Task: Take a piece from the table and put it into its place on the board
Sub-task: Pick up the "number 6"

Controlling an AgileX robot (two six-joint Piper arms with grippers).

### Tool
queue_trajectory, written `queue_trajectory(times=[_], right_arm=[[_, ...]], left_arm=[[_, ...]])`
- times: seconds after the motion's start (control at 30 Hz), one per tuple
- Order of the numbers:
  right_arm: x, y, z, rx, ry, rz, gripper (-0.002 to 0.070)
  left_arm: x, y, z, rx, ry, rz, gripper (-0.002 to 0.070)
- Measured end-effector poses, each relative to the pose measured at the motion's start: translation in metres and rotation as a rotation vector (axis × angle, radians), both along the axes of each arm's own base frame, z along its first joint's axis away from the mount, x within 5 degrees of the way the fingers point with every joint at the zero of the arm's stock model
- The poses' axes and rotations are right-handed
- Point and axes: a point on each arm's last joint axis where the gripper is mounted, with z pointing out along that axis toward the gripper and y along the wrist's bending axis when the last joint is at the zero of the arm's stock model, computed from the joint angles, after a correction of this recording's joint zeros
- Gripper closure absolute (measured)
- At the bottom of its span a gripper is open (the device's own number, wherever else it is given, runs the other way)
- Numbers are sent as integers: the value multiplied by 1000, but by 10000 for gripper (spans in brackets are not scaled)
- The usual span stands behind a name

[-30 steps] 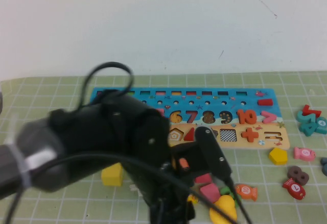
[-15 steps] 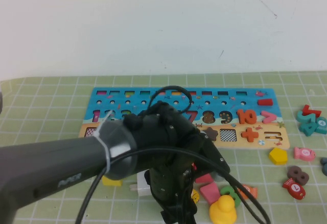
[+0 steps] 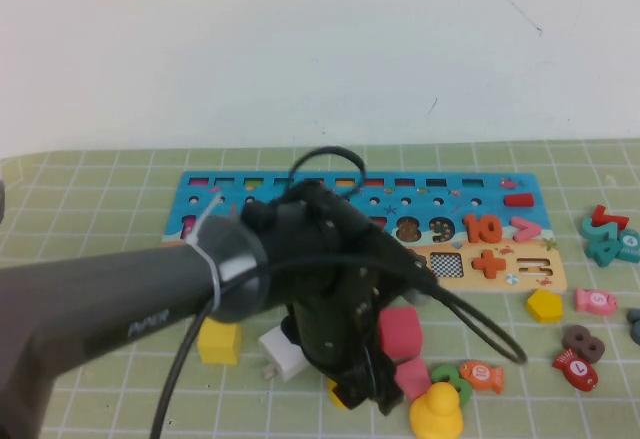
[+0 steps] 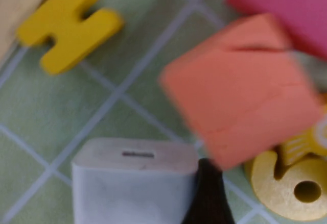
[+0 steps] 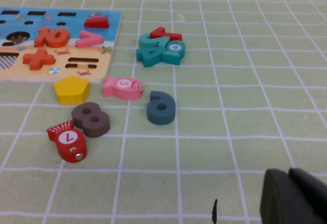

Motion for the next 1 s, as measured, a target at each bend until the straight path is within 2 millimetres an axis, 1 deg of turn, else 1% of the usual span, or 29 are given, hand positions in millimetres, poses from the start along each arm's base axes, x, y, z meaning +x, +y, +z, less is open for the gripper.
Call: queue_trajectory(times=[0.13,0.23,0.53,0.67,0.8,0.9,0.97,1.0], right_arm=[[0,0,0,0,0,0,678],[0,0,0,0,0,0,678],[0,0,0,0,0,0,678],[0,0,0,0,0,0,678],[0,0,0,0,0,0,678],[0,0,0,1,0,0,678],[0,0,0,1,0,0,678],[0,0,0,1,0,0,678]], left_arm=[[10,9,-2,-45,57,60,207],[12,12,-2,-62,80,17,207],[10,12,-2,-47,88,-99,207],[10,12,-4,-39,90,-104,207],[12,11,-12,-25,104,-104,206],[12,11,-11,-22,100,-107,206],[12,11,-11,-19,98,-110,216],[12,11,-11,-17,96,-112,233]])
